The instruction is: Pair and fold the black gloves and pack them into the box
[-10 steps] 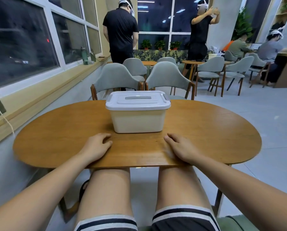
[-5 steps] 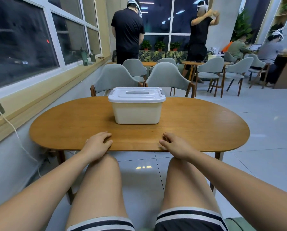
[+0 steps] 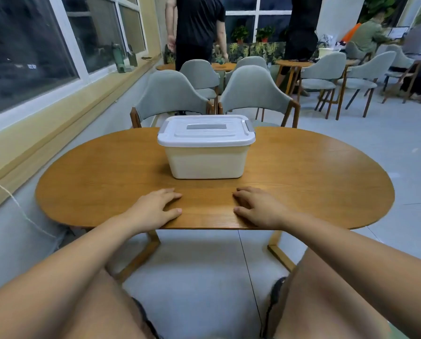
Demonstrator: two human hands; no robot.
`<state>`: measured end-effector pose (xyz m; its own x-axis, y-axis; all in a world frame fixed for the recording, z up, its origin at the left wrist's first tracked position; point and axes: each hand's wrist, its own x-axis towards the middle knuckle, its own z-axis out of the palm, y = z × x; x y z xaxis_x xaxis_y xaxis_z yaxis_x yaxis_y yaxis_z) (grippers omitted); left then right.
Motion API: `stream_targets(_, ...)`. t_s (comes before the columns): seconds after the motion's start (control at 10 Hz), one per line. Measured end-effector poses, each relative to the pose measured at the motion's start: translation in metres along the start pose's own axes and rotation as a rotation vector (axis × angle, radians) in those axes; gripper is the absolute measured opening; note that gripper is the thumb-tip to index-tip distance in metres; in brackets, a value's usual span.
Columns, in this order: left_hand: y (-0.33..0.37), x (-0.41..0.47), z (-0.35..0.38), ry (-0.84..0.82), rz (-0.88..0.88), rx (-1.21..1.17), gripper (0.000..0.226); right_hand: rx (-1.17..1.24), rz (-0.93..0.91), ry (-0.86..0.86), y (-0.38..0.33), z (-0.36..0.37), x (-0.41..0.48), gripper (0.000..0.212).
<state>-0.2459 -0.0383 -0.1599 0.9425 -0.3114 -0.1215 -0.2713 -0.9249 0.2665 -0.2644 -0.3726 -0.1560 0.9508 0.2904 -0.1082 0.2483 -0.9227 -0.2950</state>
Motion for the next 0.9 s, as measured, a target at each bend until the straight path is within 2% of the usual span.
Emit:
stream_targets(0.2, 0.017, 0.025, -0.013, -0.135, 0.136, 0.063, 0.072, -0.135, -0.206, -0.029, -0.004, -0.005, 0.048, 0.058)
stream_targets(0.3, 0.018, 0.042, -0.017, -0.162, 0.172, 0.061, 0.075, -0.12, -0.324, 0.015, 0.002, 0.005, 0.066, 0.056)
stream_targets(0.5, 0.019, 0.068, -0.028, -0.325, 0.175, 0.159, 0.085, -0.212, -0.439, 0.023, -0.007, 0.005, 0.089, 0.05)
stream_targets(0.7, 0.022, 0.086, -0.048, -0.474, 0.123, -0.024, 0.082, -0.13, -0.335, -0.208, -0.02, -0.02, 0.1, 0.054)
stream_targets(0.8, 0.035, 0.089, -0.08, -0.634, 0.046, -0.015, 0.082, -0.04, -0.199, -0.424, -0.036, -0.052, 0.103, 0.061)
stream_targets(0.9, 0.049, 0.079, -0.123, -0.686, 0.034, -0.031, 0.077, -0.004, -0.14, -0.529, -0.057, -0.088, 0.093, 0.061)
